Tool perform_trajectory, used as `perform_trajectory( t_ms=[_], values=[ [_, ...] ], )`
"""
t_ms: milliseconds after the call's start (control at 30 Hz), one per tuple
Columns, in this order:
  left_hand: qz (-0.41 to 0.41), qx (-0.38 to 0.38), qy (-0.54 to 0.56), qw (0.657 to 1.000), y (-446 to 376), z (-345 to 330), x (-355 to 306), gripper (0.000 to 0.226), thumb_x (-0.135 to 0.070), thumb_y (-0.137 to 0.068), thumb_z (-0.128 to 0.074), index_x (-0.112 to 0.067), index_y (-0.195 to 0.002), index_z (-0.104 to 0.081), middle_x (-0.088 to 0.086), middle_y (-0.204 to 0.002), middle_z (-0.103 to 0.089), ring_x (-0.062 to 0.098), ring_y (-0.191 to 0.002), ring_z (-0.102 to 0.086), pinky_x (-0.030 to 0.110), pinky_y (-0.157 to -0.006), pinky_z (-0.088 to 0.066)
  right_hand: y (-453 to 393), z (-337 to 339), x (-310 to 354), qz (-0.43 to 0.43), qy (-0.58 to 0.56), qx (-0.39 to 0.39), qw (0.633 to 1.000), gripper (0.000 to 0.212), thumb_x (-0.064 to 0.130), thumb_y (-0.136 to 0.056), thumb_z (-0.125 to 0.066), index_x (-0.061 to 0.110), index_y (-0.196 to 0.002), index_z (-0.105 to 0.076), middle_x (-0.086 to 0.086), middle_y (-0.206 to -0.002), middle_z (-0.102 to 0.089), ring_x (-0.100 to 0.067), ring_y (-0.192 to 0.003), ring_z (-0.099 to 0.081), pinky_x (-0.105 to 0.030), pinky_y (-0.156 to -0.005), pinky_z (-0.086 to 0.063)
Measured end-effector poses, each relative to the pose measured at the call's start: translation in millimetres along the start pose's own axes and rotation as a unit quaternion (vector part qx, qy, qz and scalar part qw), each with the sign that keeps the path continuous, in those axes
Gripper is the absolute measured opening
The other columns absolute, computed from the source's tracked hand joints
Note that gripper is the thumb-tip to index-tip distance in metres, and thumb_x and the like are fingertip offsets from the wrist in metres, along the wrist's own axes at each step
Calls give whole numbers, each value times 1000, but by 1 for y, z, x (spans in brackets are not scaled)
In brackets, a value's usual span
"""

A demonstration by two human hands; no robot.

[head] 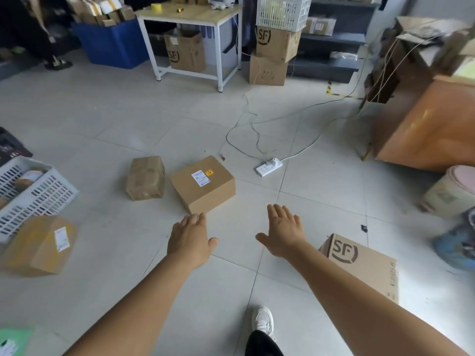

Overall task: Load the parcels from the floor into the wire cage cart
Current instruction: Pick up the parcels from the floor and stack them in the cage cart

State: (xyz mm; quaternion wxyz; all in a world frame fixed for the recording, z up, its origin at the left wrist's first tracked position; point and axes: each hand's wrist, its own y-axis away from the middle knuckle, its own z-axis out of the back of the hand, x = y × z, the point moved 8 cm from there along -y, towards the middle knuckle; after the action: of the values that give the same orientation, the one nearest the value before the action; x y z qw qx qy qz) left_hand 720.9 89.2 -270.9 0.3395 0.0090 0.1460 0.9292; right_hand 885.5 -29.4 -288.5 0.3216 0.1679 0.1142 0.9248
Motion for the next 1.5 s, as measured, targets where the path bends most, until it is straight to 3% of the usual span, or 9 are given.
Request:
perform_trajectory(
  t_ms=[433,633,933,1067,1500],
  values=[
    [77,20,11,997,-180,24,31,71,-50,-96,-41,-11,-151,-19,7,-154,-30,23,-142,-25,36,-112,-24,-208,48,7,44,64,38,996,84,50,-96,-47,12,-156,-2,-2,-163,-7,-24,-151,0,-41,-120,-6],
    [106,28,26,994,-261,18,81,65,-48,-95,-44,-11,-146,-28,6,-146,-40,23,-136,-35,35,-107,-30,-309,44,42,59,90,53,993,83,51,-96,-47,12,-155,-3,-2,-162,-9,-24,-150,-2,-41,-120,-8],
    [150,43,86,984,-398,-1,176,68,-46,-96,-43,-10,-149,-21,7,-150,-36,22,-137,-33,33,-109,-29,-462,17,106,60,102,80,990,78,51,-96,-46,12,-154,-11,-2,-159,-20,-23,-148,-12,-38,-117,-15],
    [176,66,105,977,-447,-31,213,71,-45,-96,-44,-8,-150,-18,7,-152,-33,23,-139,-32,34,-110,-28,-525,-9,118,49,84,82,992,75,50,-94,-50,13,-151,-19,-1,-154,-29,-21,-143,-24,-37,-113,-24],
    [278,144,212,926,-583,-212,281,80,-46,-96,-46,-9,-154,-5,12,-155,-25,27,-140,-30,38,-110,-31,-705,-180,86,-13,48,171,984,83,51,-93,-53,11,-154,-12,-6,-157,-26,-28,-143,-26,-43,-113,-27]
  ],
)
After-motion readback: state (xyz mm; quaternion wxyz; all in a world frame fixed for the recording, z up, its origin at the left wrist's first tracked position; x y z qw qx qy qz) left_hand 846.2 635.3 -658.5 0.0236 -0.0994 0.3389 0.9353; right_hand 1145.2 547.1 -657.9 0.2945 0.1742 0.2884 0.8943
